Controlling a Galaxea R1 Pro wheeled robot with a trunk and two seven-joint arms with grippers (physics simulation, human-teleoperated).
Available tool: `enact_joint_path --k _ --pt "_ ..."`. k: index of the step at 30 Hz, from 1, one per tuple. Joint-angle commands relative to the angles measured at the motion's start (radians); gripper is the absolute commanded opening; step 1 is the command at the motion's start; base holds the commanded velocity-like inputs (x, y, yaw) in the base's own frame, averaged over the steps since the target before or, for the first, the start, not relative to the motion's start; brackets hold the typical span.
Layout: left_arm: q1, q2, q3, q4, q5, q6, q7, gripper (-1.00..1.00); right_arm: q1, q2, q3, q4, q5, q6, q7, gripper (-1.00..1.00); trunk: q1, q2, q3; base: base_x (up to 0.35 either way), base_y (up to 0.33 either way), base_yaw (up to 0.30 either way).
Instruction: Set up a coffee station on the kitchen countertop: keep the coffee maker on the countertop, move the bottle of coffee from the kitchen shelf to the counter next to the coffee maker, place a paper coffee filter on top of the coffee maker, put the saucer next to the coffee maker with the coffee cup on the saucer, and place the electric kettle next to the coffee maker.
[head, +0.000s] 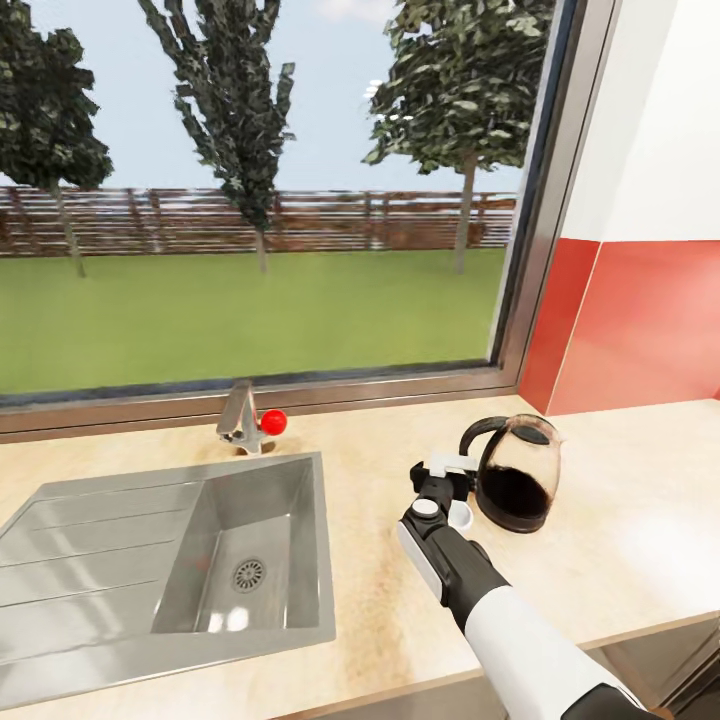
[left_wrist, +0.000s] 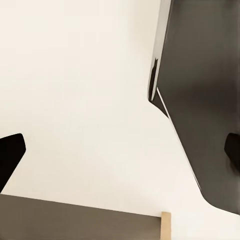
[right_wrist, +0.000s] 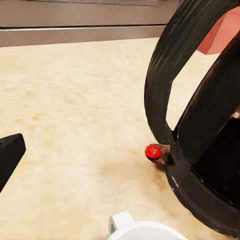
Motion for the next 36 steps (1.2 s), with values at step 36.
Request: enact_joint_path --k 36 --pt "-0.002 -0.007 0.008 0.002 -0.010 0.001 0.005 1.00 -0.003 0.000 0.006 -0.001 0.002 -0.042 0.071 1.00 0.001 -0.002 -0.002 0.014 -0.026 0.000"
